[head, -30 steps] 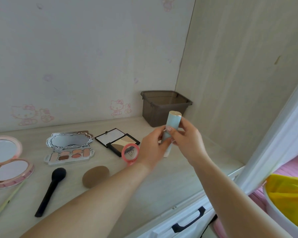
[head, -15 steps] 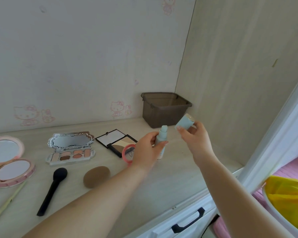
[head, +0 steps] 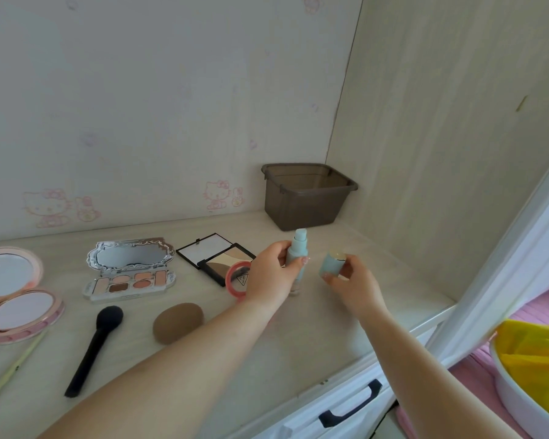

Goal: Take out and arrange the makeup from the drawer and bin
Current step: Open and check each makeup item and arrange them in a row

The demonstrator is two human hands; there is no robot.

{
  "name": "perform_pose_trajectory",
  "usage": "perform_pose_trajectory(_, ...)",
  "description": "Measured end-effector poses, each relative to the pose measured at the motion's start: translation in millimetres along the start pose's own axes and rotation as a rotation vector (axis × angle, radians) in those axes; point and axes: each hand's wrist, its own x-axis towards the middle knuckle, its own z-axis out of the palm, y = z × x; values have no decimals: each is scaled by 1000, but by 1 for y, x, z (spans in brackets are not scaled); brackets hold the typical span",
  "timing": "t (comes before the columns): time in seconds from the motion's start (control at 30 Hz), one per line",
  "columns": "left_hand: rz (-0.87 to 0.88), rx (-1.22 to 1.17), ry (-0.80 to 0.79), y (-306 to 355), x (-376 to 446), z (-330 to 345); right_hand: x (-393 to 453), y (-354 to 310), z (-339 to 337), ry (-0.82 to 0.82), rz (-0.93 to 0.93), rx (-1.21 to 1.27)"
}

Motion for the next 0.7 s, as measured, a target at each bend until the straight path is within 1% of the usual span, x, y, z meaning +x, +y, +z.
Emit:
perform_pose_trajectory(0.5, 5, 24, -8, 0, -4, -1, -3, 6, 13, -51, -39, -253)
perform_pose_trajectory(0.7, 5, 40, 4, 1, -5, 0, -1, 7, 14, -46, -33, -278)
